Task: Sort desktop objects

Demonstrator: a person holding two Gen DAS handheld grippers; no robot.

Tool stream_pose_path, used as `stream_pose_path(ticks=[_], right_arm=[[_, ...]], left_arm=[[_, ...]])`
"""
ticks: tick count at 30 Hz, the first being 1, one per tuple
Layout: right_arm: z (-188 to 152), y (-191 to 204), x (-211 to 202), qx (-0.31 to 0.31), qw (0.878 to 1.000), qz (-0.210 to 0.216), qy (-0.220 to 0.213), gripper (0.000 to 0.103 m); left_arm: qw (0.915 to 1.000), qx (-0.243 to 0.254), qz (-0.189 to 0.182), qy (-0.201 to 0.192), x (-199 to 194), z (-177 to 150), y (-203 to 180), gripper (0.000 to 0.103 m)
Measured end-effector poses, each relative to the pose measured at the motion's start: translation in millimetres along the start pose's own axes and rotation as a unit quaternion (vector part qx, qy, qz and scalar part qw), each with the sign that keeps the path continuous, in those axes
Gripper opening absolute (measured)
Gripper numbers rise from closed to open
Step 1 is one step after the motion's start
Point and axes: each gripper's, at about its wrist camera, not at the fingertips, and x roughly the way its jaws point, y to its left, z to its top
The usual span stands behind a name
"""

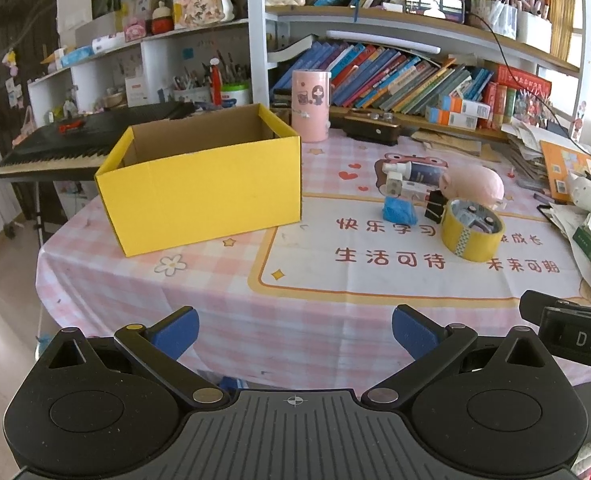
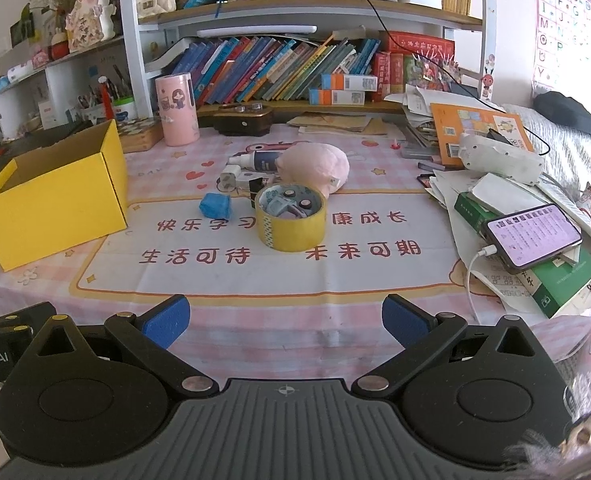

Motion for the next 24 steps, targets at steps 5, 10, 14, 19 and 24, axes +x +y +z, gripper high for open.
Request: stream_pose_path(ticks=[5,10,14,19,24], right_arm=[[2.3,-2.0,4.3,-0.001,1.000,-0.002,0.005,0.103],[3.9,-6.2,11.3,-0.002,1.000,-0.002,0.014,0.103],[7.1,-8.1,15.8,-0.002,1.000,-0.001,0.018,0.103],[13.0,-11.7,23.7,-0.009,1.000,-0.007,0.023,0.103],[20.7,-16.5,33.8,-0.014,0.999,-0.006,0.028,0.103]], left_arm=[[1.0000,0.001,-0.002,0.004,4.1,0.4,-3.6,0.103],[0.9999,-0.001,-0.001,0.011,9.7,1.1,-7.2,0.103],[0.9999,-0.004,0.001,0.015,14.3,3.4,-9.3,0.103],[0.9996,-0.011,0.004,0.026,22.4,5.7,-12.2,0.103],[0.9995,-0.016,0.007,0.028,29.4,10.1,-17.4,0.103]])
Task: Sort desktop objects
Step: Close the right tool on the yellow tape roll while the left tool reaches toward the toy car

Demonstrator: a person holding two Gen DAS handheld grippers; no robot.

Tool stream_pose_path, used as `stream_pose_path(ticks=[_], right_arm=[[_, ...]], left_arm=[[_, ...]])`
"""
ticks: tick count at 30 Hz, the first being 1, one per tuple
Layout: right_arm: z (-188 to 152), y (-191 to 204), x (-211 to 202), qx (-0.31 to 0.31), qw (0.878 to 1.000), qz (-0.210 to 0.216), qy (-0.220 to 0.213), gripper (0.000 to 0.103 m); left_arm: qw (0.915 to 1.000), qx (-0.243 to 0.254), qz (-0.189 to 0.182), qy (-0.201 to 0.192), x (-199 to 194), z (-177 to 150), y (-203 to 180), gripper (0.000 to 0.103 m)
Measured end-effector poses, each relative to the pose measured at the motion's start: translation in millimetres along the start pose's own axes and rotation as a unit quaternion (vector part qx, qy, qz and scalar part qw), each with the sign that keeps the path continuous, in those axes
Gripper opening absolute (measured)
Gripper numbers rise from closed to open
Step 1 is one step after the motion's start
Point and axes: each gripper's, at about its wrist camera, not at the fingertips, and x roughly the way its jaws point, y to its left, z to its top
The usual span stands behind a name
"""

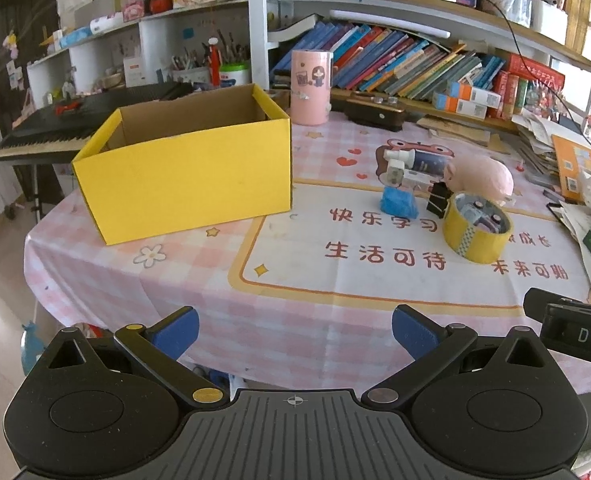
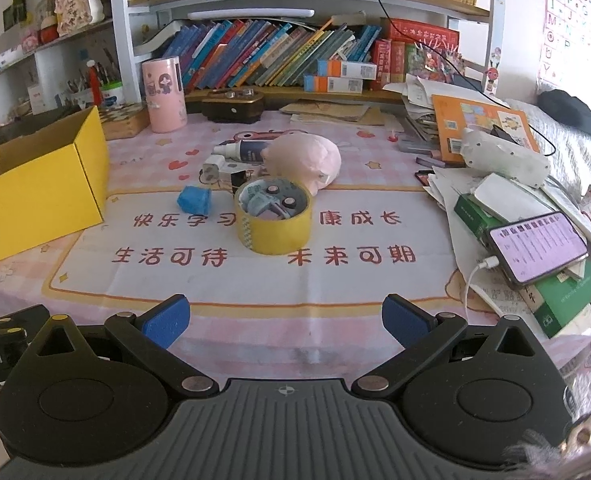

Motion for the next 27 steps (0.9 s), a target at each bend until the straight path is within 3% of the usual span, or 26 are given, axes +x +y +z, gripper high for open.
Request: stream_pose_path(ticks=[27], right_arm=[[47.7,-25.7,70.7,-0.026,0.997,0.061,0.026,0.103]], left_arm=[[0.9993,-0.017,0.029,0.017,44.8,32.4,-42.8,0.103]])
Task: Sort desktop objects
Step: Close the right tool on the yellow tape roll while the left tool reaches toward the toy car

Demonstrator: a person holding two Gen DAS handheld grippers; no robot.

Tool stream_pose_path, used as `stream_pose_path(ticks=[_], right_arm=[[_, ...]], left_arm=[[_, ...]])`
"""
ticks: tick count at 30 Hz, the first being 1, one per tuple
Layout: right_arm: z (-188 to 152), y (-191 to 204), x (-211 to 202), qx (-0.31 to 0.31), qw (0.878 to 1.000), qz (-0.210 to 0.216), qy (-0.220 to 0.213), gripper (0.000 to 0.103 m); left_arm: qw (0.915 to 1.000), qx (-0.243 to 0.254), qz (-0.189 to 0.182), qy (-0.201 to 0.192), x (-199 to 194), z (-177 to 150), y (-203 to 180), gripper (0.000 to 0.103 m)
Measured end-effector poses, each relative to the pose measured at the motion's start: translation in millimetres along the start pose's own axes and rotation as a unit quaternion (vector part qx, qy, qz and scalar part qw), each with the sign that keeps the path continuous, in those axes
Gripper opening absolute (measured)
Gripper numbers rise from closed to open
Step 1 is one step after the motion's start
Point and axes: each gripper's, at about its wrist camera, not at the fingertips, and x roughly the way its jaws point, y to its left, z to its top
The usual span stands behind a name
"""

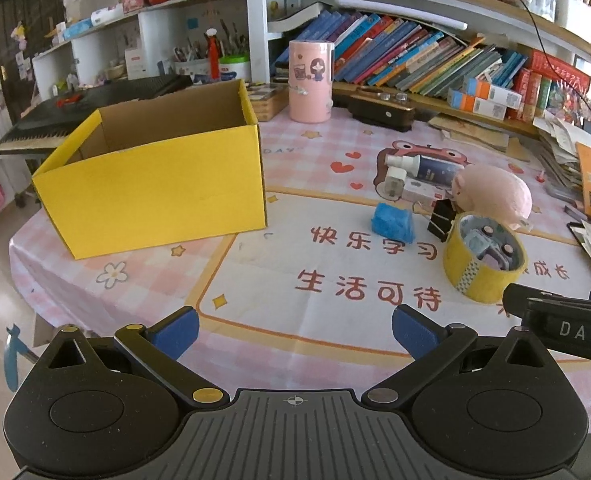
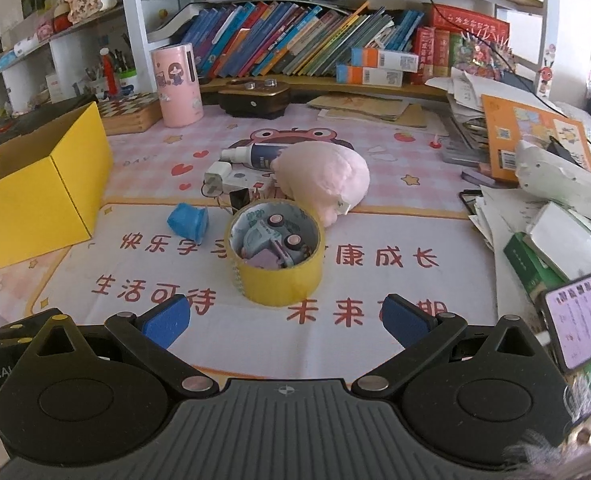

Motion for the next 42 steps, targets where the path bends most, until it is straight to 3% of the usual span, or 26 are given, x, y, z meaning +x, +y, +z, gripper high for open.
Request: stream_pose_path(ticks=[29,37,40,42], right_arm=[[36.4,-8.8,77.8,-0.049,0.997,0.041,0.040,0.101],[37.9,0.4,104.1,-0.099,0.993,0.043,0.054,0.101],[37.3,0.7,108.7,-0.108,0.992,0.048,0.055,0.093],[38.0,0.5,109.1,-0.115,0.990,0.057,0.056,0.081]], left_arm=[[0.9992,-0.018,0.037,-0.003,25.9,26.8,-25.7,0.103],[0.9988,-0.018,0.045,-0.002,30.1,29.5,-30.9,0.103],[0.9990,-0.019,0.041,-0.001,30.8,30.2,-32.9,0.103],[0.9992,-0.016,0.036,-0.001,30.9,30.6,-34.6,0.103]])
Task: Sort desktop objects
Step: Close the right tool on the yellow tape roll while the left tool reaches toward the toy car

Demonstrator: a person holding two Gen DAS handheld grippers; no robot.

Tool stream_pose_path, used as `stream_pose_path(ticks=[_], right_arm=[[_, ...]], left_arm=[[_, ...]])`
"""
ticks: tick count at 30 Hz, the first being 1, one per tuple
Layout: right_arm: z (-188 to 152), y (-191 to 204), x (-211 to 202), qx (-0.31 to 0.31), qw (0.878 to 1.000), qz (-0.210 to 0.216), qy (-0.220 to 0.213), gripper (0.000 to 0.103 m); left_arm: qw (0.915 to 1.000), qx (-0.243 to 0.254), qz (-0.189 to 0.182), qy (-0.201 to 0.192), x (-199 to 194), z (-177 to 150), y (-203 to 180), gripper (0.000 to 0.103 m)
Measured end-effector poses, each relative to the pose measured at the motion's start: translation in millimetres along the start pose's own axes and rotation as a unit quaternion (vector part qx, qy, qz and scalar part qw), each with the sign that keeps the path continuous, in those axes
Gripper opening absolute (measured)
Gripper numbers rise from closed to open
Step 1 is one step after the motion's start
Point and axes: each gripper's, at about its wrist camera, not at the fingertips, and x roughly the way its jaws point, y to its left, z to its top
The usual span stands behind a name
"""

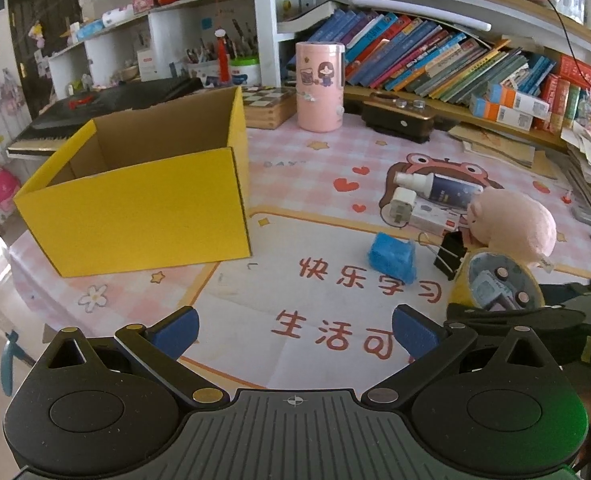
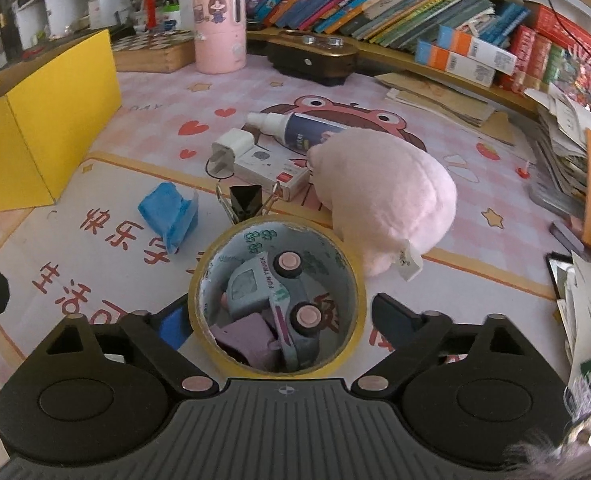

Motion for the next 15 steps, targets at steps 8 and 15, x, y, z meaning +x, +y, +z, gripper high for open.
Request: stream_pose_path(ticks=[8,15], right_arm=[[5.6,-6.3,-37.5,0.003,0.998,0.050,-0.044,0.080],[3.9,-39.9,-84.4,0.045,0.993,0.011,-0.111,0.080]], left_arm=[[0.9999,0.000,-0.014,0.003,0.2,-0.2,-5.6,0.103],[0.9974,0.020,-0.068,0.010,11.2,5.4,-33.6,0.103]])
